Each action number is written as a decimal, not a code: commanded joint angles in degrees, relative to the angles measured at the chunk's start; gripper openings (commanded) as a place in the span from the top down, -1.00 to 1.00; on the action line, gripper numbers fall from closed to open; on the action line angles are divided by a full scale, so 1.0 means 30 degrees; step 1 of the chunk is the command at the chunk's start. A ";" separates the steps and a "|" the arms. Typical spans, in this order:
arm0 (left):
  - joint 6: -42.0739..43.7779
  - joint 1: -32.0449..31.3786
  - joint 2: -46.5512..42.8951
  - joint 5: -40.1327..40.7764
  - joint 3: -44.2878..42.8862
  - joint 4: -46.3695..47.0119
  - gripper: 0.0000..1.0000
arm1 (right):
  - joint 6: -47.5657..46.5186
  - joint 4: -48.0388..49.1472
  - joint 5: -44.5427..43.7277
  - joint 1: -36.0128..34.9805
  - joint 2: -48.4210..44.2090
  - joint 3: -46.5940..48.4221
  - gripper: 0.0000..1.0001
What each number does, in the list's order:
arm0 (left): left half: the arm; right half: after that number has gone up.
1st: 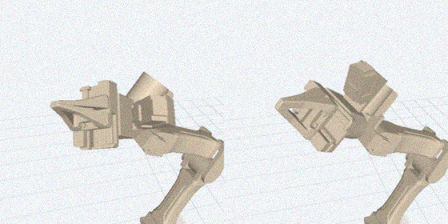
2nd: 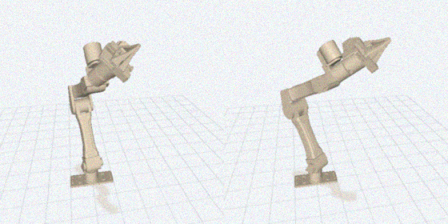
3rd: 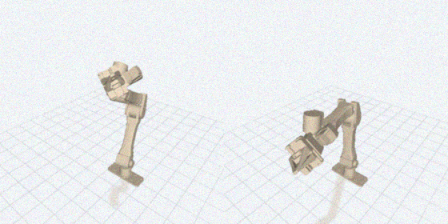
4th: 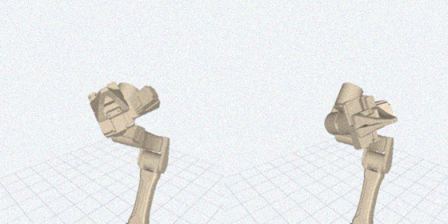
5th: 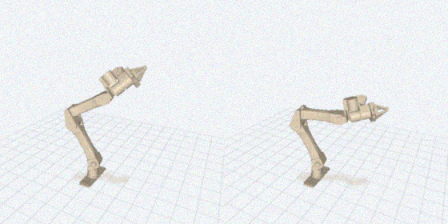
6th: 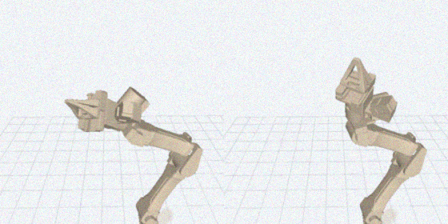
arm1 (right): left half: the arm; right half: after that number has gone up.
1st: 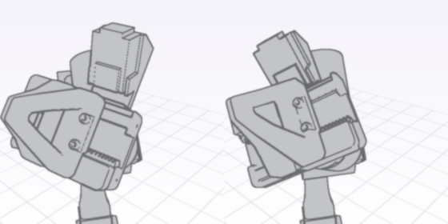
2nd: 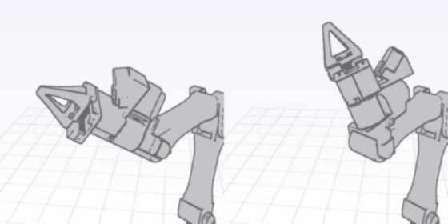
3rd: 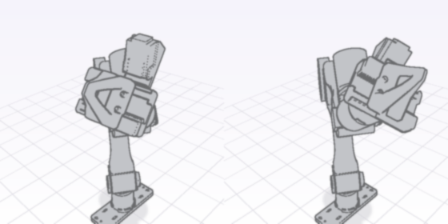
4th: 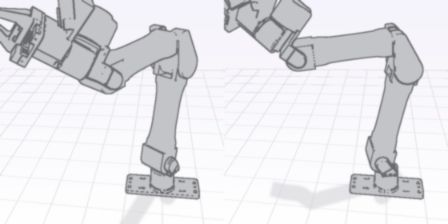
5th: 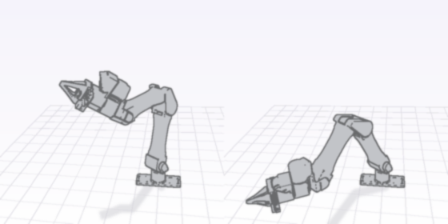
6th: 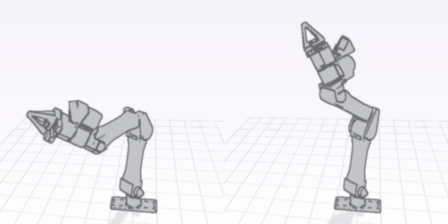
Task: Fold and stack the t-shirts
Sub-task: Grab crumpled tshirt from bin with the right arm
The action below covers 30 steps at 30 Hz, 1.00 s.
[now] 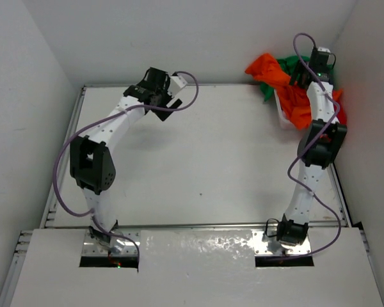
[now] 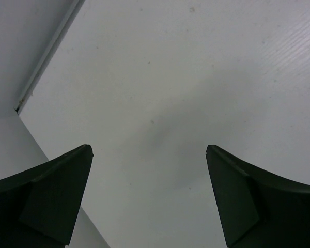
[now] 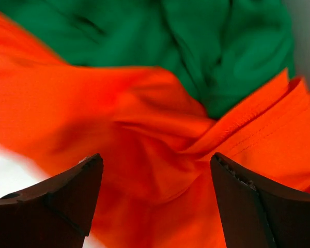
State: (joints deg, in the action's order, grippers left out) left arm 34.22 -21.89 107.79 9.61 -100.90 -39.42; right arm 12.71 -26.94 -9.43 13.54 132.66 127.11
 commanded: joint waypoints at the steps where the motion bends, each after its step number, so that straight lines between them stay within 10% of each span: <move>1: -0.0917 0.0705 0.0923 -0.0856 -0.0817 -0.0043 -0.80 | -0.0073 0.1302 -0.2536 0.0320 0.0395 0.1281 -0.61; 8: -0.1620 0.0705 0.2273 -0.0829 -0.1872 -0.0952 -0.78 | -0.2858 0.2944 -0.4062 0.0350 0.3032 0.1809 -0.60; 13: -0.1767 0.0705 0.2655 -0.0770 -0.2196 -0.1069 -0.78 | -0.3388 0.3207 -0.3771 0.0321 0.2978 0.1226 1.00; 30: -0.2850 0.0705 -0.1179 -0.2586 -0.0557 -0.0894 -0.78 | -0.3037 0.9442 -0.3130 -0.1993 -1.2777 -1.0786 1.00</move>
State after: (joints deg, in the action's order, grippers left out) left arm 27.38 -19.53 111.81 4.47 -103.22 -43.55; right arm 2.59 -8.58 -19.81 8.23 102.63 96.64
